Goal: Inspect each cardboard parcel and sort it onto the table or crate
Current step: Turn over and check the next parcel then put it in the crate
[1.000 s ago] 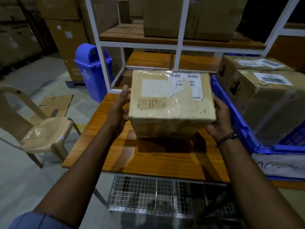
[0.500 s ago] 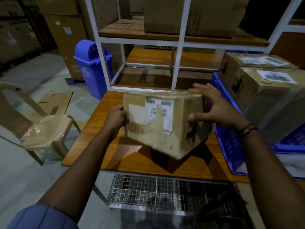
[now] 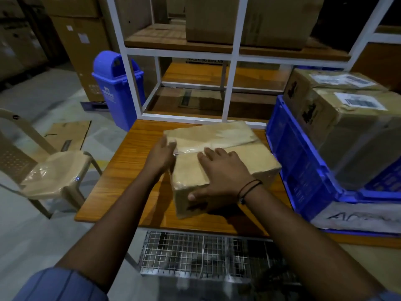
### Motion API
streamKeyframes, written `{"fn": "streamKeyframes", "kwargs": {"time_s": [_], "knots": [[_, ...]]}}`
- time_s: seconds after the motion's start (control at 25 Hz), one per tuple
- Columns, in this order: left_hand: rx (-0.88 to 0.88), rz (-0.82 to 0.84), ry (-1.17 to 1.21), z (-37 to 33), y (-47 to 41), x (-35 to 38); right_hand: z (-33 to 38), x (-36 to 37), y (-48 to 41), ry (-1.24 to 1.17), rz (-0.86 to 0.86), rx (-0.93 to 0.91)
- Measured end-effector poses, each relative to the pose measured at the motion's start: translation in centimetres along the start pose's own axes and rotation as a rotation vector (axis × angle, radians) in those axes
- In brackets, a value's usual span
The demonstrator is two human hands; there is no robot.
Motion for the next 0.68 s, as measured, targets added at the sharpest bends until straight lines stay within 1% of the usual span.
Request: {"fn": "streamKeyframes", "kwargs": {"time_s": [0.08,0.16,0.2,0.28,0.36,0.52,0.6,0.68], "knots": [[0.071,0.029,-0.241,-0.3,-0.1,1.0,1.8,0.3,-1.0,0.031,-0.078,0.055],[0.181,0.108,-0.589,-0.7,-0.2,1.8,2.5,0.1,-1.9,0.020,-0.141,0.061],[0.232,0.157,-0.756,-0.8,0.0,2.1,2.0,-0.2,-2.3,-0.033,-0.156,0.046],[0.297,0.219,-0.958,-0.6,-0.3,2.0,-0.2,-0.7,-3.1,-0.208,-0.150,0.010],[0.317,0.265,-1.033,-0.2,-0.9,1.8,-2.7,-0.4,-3.6,-0.309,-0.159,0.021],[0.368,0.347,-1.129,0.0,-2.8,2.0,-4.2,1.9,-5.1,-0.241,-0.069,0.200],[0.379,0.371,-1.166,0.1,-3.8,1.9,-4.0,2.3,-6.1,-0.230,-0.035,0.247],[0.369,0.396,-1.199,0.3,-4.6,1.9,-4.1,2.2,-6.7,-0.225,-0.003,0.254]]}}
Point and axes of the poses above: each hand's wrist, its own y-axis away from the middle knuckle, its own x-axis out of the palm, z = x × y, the point moved 3 cm from there along -y, towards the middle knuckle, and after that the axes turned 7 degrees about x, right-handed, at the moved point
